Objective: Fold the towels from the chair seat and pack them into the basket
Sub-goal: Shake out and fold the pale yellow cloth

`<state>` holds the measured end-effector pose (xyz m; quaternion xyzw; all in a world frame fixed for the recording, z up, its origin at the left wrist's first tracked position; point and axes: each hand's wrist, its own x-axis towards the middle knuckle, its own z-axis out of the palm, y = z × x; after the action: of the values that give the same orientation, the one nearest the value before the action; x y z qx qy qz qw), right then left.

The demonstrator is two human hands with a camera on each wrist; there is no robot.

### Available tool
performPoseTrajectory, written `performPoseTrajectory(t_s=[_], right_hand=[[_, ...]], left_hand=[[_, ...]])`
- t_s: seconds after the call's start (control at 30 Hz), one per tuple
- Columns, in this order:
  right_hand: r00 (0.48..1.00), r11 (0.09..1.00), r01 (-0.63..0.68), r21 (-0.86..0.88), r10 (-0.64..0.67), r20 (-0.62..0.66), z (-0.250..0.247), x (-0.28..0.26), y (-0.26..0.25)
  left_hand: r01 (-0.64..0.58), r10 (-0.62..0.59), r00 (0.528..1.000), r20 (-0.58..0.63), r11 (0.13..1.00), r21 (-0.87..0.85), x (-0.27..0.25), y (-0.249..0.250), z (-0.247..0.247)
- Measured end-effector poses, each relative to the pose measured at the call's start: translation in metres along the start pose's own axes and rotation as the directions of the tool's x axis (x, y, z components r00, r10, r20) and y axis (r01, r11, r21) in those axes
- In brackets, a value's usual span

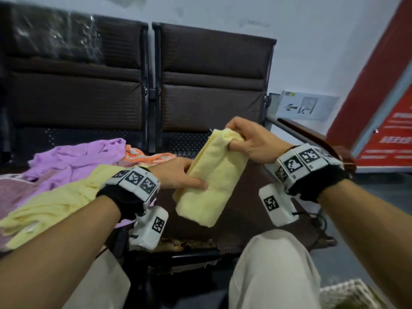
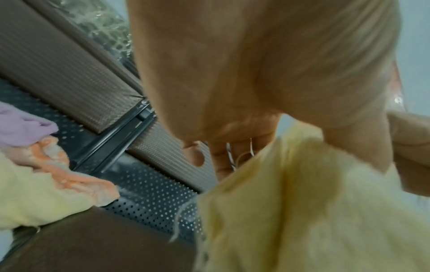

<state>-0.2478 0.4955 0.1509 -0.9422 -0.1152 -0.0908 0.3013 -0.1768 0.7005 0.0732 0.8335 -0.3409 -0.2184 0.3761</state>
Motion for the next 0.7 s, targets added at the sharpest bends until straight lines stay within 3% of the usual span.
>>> performPoseTrajectory(t_s=[0.13,0.33,0.4,0.5,0.7], right_hand=[[0.993,0.992,-0.025,0.126,0.039,-0.107,-0.029,-0.046,0.000],[0.955,0.966,-0.058,0.250,0.128,-0.269,-0.072,-0.124,0.022],[0.911,0.938,-0.102,0.330,0.221,-0.348,-0.081,-0.158,0.040],[0.822,0.899,-0.195,0.393,0.368,-0.434,-0.087,-0.218,0.074],[0.628,0.773,-0.401,0.491,0.623,-0.467,-0.063,-0.350,0.145]], left_hand=[[-0.048,0.047,0.999,-0.027,0.998,-0.046,-0.012,0.043,0.020],[-0.120,0.132,0.983,0.131,0.988,-0.099,-0.009,0.114,0.066],[-0.139,0.149,0.977,0.154,0.988,-0.071,0.000,0.134,0.089],[-0.181,0.149,0.957,0.247,0.977,0.112,0.018,0.159,0.133],[-0.422,0.222,0.833,0.506,0.847,0.323,0.058,0.183,0.259]])
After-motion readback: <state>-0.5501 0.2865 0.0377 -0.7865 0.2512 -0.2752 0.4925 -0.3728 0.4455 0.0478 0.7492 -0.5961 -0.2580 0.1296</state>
